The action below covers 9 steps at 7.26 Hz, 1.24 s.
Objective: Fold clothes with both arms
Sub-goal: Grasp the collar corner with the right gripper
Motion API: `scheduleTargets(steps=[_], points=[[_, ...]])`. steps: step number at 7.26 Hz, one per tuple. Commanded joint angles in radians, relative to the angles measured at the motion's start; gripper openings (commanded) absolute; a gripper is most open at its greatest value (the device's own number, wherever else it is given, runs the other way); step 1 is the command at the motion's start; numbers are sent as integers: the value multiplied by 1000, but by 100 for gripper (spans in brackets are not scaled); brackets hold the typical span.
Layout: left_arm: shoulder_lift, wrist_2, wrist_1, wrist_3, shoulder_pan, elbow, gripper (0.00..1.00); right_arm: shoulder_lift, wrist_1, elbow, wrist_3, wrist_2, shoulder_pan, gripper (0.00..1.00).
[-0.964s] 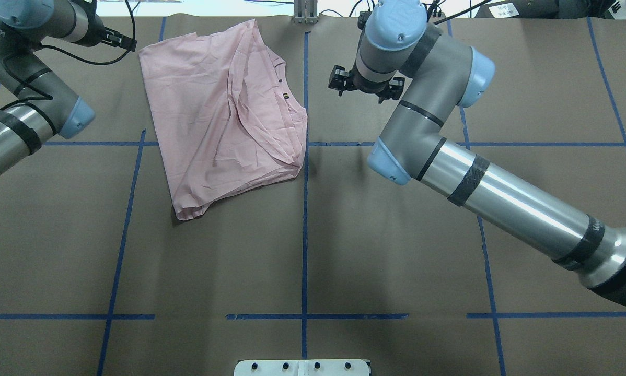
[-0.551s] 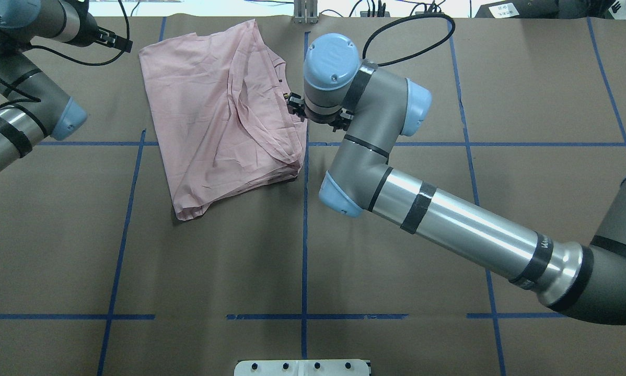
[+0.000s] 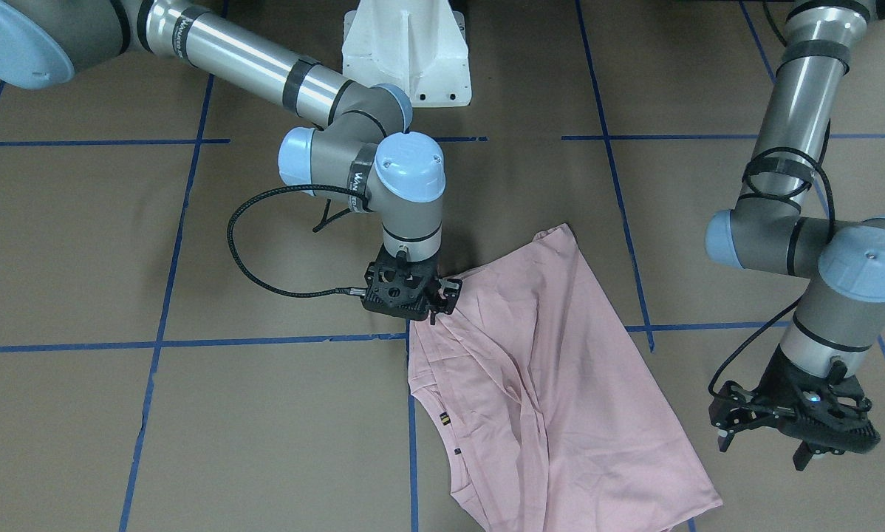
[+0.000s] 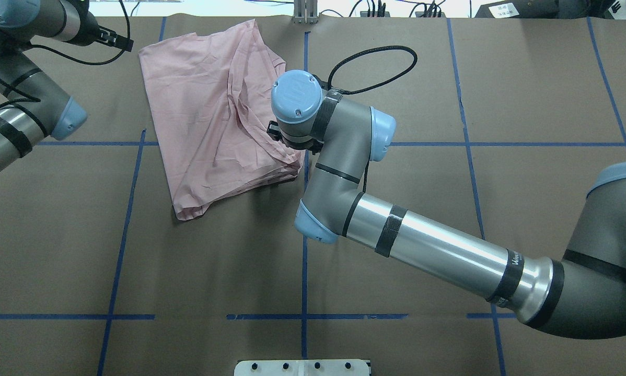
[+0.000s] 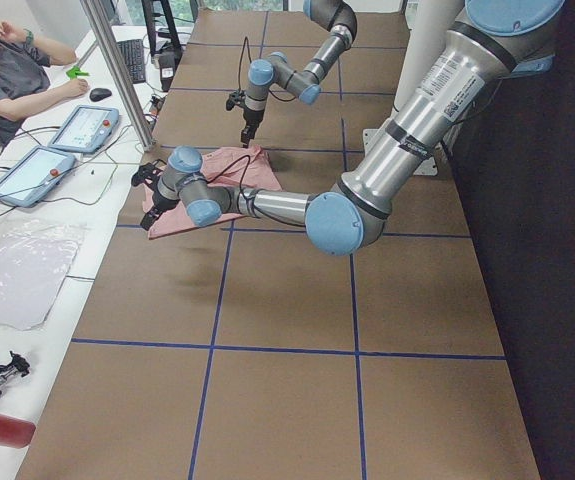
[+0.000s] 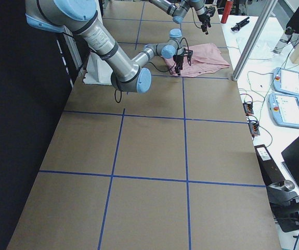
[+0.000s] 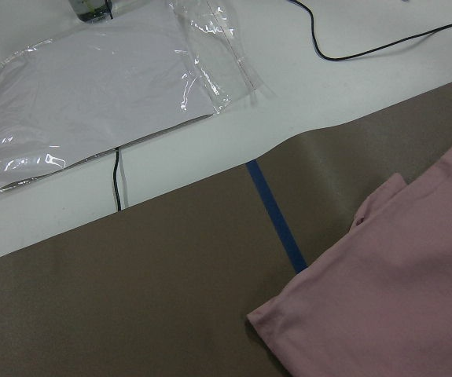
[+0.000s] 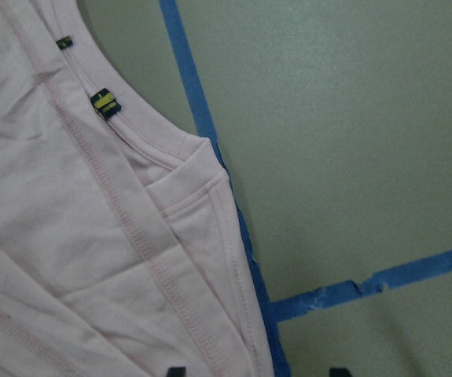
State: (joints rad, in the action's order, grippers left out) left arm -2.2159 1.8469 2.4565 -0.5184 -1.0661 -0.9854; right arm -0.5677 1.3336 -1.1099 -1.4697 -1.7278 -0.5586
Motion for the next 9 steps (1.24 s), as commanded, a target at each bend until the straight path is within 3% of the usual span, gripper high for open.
scheduleTargets(steps=[1,4,9], points=[[1,0,-1,0,0,-1,100,-3,-1,4,-14,25,19,68],[1,0,-2,0,0,-2,100,0,-8,5,-29,54,28,60],[1,0,-1,0,0,-2,100,-6,-59,24,-40,57,29,55]])
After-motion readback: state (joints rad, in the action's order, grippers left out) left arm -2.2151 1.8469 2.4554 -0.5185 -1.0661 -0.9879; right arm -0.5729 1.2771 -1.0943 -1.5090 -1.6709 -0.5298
